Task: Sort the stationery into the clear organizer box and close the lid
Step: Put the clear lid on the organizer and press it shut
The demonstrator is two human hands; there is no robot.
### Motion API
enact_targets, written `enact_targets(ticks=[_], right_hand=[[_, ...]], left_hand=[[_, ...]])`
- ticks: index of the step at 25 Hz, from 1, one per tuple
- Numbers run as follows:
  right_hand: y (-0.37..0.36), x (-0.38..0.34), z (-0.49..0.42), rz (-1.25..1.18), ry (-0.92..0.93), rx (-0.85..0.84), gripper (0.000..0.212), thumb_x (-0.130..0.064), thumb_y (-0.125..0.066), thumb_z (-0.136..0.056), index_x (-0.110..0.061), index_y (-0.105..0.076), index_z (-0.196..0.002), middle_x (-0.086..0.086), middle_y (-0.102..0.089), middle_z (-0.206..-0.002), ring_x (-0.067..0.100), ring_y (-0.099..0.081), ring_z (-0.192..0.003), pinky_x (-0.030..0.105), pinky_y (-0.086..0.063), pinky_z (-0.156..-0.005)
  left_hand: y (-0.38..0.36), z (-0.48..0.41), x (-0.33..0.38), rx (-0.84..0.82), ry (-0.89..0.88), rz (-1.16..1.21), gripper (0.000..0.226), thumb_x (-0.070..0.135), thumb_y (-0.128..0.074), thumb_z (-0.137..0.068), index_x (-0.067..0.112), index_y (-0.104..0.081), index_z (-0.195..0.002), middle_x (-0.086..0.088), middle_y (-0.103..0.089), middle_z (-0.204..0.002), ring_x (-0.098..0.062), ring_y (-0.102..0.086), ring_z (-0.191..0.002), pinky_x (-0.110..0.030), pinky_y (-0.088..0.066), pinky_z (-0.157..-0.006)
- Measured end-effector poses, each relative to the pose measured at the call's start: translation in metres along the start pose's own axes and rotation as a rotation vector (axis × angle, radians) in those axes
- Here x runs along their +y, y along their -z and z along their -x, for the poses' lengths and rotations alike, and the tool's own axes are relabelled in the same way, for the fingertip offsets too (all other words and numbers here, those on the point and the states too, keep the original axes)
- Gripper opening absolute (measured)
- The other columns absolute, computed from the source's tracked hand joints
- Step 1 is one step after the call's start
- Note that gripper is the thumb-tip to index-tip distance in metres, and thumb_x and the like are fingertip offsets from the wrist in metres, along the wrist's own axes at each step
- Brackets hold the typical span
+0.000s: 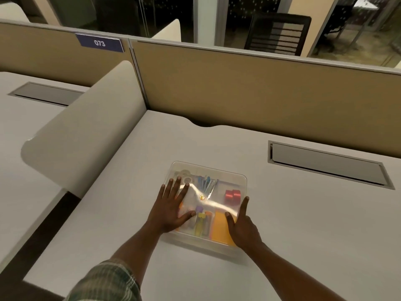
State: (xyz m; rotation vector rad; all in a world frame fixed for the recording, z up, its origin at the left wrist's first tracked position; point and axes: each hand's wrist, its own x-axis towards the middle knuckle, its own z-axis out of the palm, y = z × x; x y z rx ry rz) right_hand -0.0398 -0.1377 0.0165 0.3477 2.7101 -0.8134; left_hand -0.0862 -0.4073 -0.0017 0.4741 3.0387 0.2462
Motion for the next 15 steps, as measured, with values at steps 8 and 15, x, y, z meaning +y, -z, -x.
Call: enact_targets(ticks=[8, 15], right_hand=[[0.006, -0.006, 0.0, 0.118, -0.024, -0.072, 0.091, -0.061, -0.035, -0.097, -0.024, 0.028, -0.151, 0.011, -0.071, -0.101, 0.026, -0.071, -0.084, 0.038, -0.058, -0.075], [0.037, 0.024, 0.024, 0.17, 0.019, -0.183, 0.086, -0.067, -0.03, -0.095, -0.024, 0.014, -0.156, 0.018, -0.053, -0.138, 0.031, -0.06, -0.117, 0.043, -0.05, -0.098]], left_hand=[[0.005, 0.0, -0.01, -0.057, -0.023, -0.036, 0.094, 0.082, -0.025, -0.085, 0.03, 0.009, -0.155, -0.004, 0.016, -0.164, -0.027, 0.015, -0.151, -0.048, 0.001, -0.122], [0.017, 0.001, 0.037, -0.101, 0.058, -0.024, 0.089, 0.068, -0.029, -0.092, 0.019, 0.009, -0.155, -0.012, 0.019, -0.161, -0.034, 0.013, -0.15, -0.05, 0.005, -0.12]])
